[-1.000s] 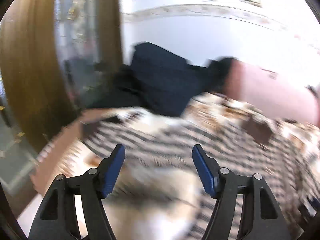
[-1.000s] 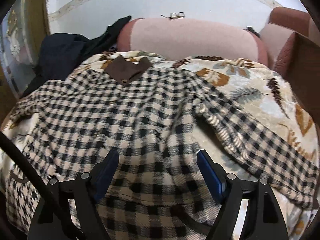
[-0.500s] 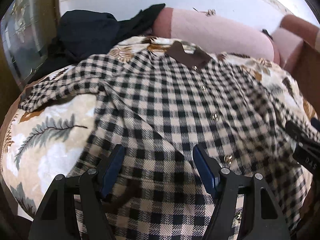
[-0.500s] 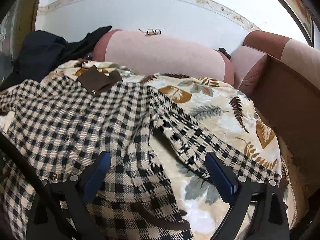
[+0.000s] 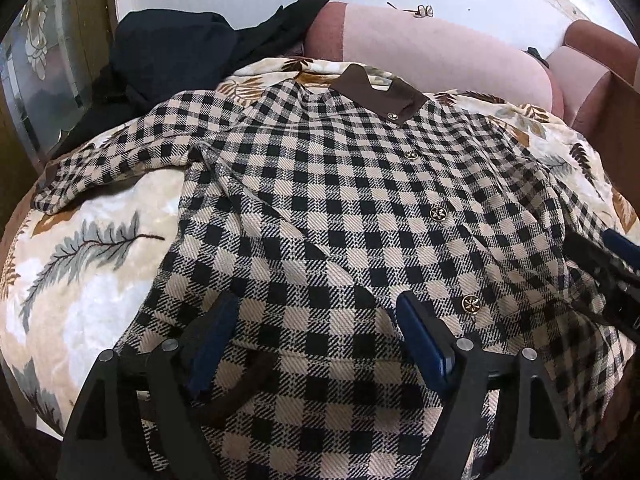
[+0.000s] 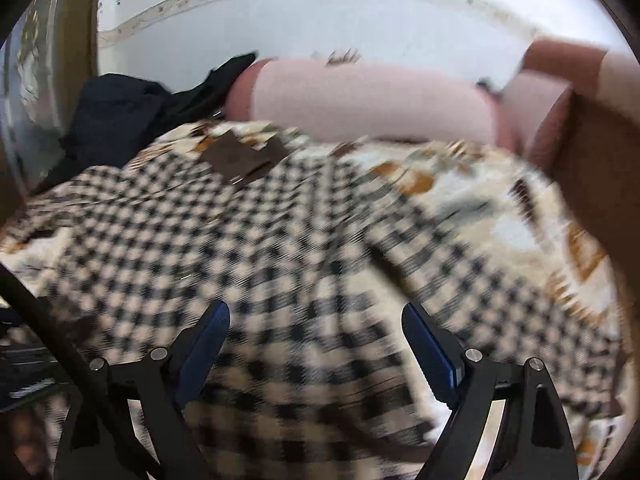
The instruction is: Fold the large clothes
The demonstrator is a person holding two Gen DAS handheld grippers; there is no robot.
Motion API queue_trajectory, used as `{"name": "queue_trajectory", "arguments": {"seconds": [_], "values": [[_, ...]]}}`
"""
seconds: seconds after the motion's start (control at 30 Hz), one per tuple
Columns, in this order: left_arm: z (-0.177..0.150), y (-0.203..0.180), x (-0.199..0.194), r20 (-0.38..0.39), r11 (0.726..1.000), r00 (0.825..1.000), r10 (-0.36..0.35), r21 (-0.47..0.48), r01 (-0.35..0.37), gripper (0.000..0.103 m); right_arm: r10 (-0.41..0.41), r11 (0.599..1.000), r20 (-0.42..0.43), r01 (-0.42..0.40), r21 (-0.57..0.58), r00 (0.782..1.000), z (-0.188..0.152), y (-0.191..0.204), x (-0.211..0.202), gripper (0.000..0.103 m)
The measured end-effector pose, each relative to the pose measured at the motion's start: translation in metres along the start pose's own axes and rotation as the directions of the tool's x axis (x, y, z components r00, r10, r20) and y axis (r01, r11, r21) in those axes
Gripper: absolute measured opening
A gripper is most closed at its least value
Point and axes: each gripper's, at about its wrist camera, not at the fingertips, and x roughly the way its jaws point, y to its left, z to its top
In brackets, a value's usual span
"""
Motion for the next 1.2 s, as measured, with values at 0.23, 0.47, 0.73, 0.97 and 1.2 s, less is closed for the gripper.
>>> {"name": "queue_trajectory", "arguments": {"seconds": [0.23,0.47,0.73,0.97,1.2], "values": [[-0.001,-0.002,0.001,-0.018,1.0,1.0,-0.005,0.02,0.005,0.08,-0.036,0.996,-0.023,0.034,-0.082,0.999,-0.008,0.018,0.011,0.091],[0.0,0.001,0.002,-0.028,1.0,0.999,-0.021,0.009,0.021,0.08,-0.057,0.997,-0.018,0.056,-0.058,0.998,-0.007,0.012,0.011,0.074],[0.001,-0.003,0.004,-0.037,1.0,0.999,-0.026,0.001,0.026,0.08,-0.049,0.998,-0.027,0.048,-0.046,0.998,-0.007,0.009,0.013,0.074],[0.001,-0.005,0.005,-0.045,0.999,0.998,-0.037,-0.001,0.037,0.08,-0.065,0.998,-0.054,0.066,0.007,0.996,-0.007,-0.004,0.02,0.074],[0.0,-0.005,0.006,-0.053,0.999,0.998,-0.038,-0.001,0.038,0.08,-0.064,0.997,-0.066,0.066,0.026,0.996,-0.008,-0.008,0.024,0.074]]}}
